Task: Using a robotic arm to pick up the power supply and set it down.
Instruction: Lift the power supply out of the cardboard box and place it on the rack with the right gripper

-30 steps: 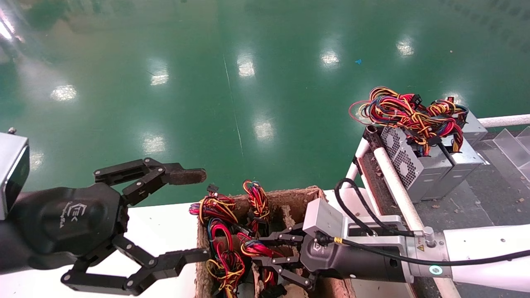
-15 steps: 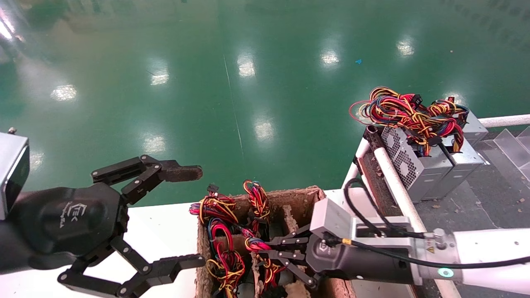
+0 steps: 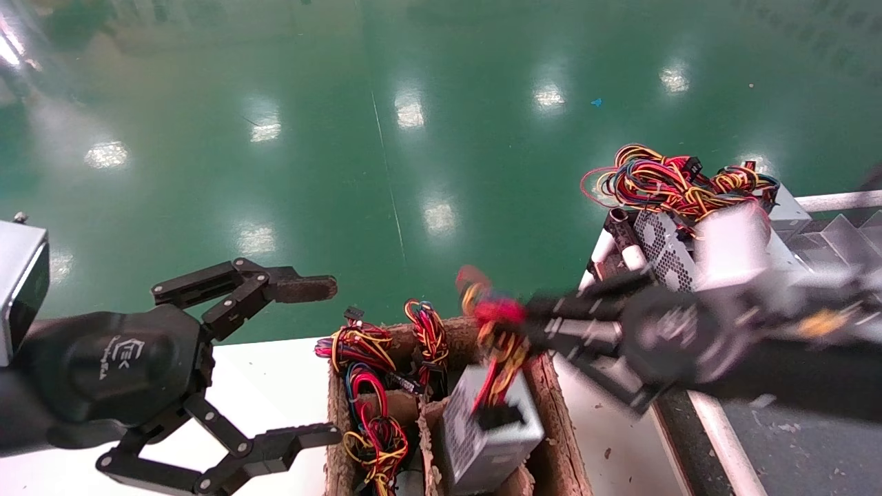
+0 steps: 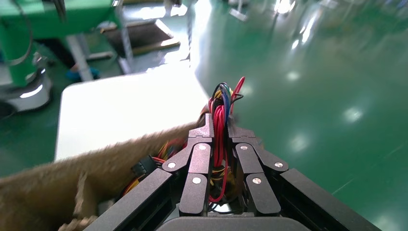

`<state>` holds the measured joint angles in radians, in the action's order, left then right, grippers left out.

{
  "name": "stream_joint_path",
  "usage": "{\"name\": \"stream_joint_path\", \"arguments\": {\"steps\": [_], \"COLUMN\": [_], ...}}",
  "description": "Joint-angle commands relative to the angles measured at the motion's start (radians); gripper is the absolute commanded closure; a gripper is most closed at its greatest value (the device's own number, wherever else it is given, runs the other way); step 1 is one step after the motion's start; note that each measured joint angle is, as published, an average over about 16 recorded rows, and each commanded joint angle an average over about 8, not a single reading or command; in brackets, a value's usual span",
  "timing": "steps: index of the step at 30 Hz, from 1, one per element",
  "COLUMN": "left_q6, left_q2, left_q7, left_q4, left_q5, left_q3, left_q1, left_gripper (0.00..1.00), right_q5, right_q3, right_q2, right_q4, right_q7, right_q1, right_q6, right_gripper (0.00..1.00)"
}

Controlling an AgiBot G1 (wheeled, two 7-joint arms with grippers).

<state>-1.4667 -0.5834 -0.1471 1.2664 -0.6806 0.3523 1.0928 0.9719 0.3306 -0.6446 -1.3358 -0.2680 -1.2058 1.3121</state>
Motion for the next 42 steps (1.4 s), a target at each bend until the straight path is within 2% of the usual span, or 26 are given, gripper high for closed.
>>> {"name": "stream_joint_path", "arguments": {"steps": [1, 7, 12, 18, 24, 29, 35, 42], "left_q6": [0.000, 0.000, 0.000, 0.000, 0.000, 0.000, 0.000, 0.000], "left_q2": [0.000, 0.000, 0.000, 0.000, 0.000, 0.000, 0.000, 0.000], "left_q7": [0.000, 0.000, 0.000, 0.000, 0.000, 0.000, 0.000, 0.000], "left_q4": [0.000, 0.000, 0.000, 0.000, 0.000, 0.000, 0.000, 0.000], "left_q5": [0.000, 0.000, 0.000, 0.000, 0.000, 0.000, 0.000, 0.000], "left_q3": [0.000, 0.000, 0.000, 0.000, 0.000, 0.000, 0.000, 0.001], "left_q1": [0.000, 0.000, 0.000, 0.000, 0.000, 0.000, 0.000, 0.000], "left_gripper": [0.00, 0.00, 0.00, 0.00, 0.00, 0.00, 0.00, 0.00], "right_q5": [-0.038, -0.055, -0.023, 0.119, 0.279, 0.369, 0.383, 0.346], "right_q3": [-0.029, -0.084, -0.106, -0.104, -0.077, -0.066, -0.069, -0.054], "right_q2": [0.028, 0.067, 0.078, 0.121, 0.205, 0.306, 0.419, 0.457], "right_q4": [0.004, 0.039, 0.124, 0.182, 0.187, 0.217, 0.305, 0.487], "right_q7": [-0.002, -0.013, -0.009, 0.012, -0.007, -0.012, 0.013, 0.108], "right_q1": [-0.019, -0.134, -0.276, -0.455, -0.552, -0.571, -0.522, -0.414], "right_q6": [0.011, -0.010, -0.033, -0.104, -0.137, -0.129, -0.094, -0.054], "right_gripper": [1.00, 1.00, 1.00, 1.00, 1.00, 1.00, 1.00, 1.00]}}
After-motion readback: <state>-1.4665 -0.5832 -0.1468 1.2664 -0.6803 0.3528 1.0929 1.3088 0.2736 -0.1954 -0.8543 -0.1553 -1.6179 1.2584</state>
